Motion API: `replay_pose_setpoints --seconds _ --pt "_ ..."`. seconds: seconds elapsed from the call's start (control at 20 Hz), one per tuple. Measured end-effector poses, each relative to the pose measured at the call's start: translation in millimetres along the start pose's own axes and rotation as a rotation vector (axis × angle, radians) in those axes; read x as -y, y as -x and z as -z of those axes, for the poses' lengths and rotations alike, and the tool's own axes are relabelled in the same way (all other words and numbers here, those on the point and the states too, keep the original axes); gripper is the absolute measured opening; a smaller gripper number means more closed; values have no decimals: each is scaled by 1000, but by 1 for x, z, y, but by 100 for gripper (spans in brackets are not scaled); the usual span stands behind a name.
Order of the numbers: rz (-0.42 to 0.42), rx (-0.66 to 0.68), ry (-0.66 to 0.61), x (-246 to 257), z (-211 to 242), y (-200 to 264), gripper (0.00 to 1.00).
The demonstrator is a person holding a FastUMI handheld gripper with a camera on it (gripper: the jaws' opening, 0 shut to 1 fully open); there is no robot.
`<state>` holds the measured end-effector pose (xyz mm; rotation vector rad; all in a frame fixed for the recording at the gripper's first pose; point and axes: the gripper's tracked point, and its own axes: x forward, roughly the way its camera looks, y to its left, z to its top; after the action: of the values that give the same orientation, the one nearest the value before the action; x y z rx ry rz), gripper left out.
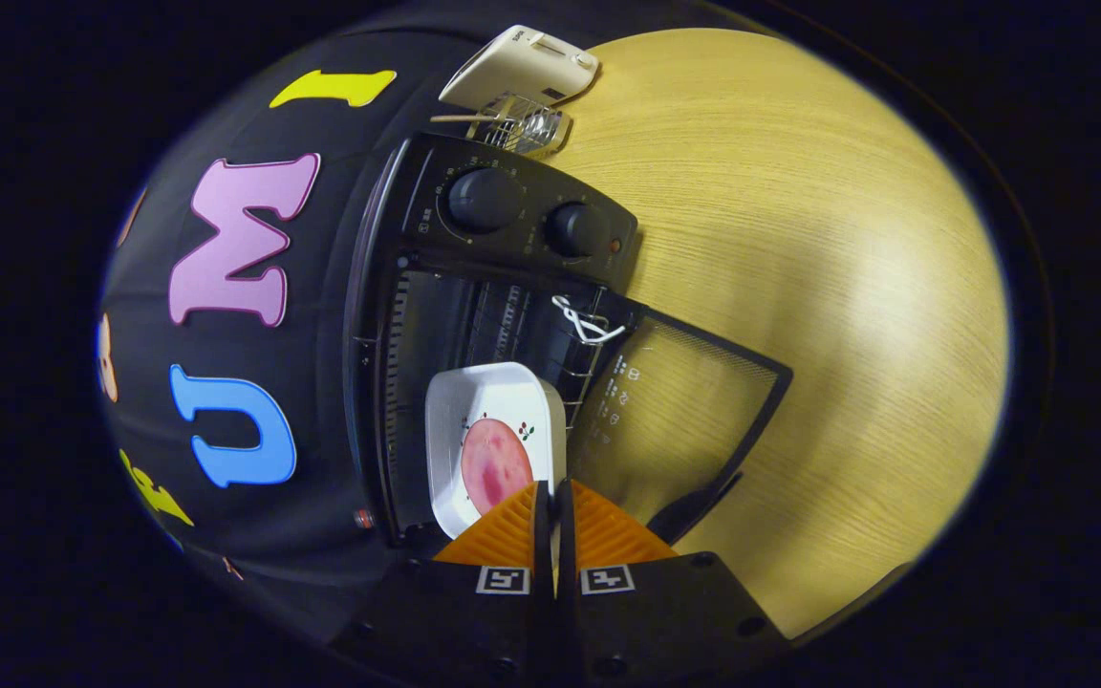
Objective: Open the toaster oven, put the food inside, and close the toaster oven door.
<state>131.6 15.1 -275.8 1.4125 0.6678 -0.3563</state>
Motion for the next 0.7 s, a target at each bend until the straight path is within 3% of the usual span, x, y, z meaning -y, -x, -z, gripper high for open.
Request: replay_pose_setpoints --seconds 0.3,0.7 --pt "67 152 -155 -11 -7 -35 5" --pt "142 259 -193 -19 -9 -62 5"
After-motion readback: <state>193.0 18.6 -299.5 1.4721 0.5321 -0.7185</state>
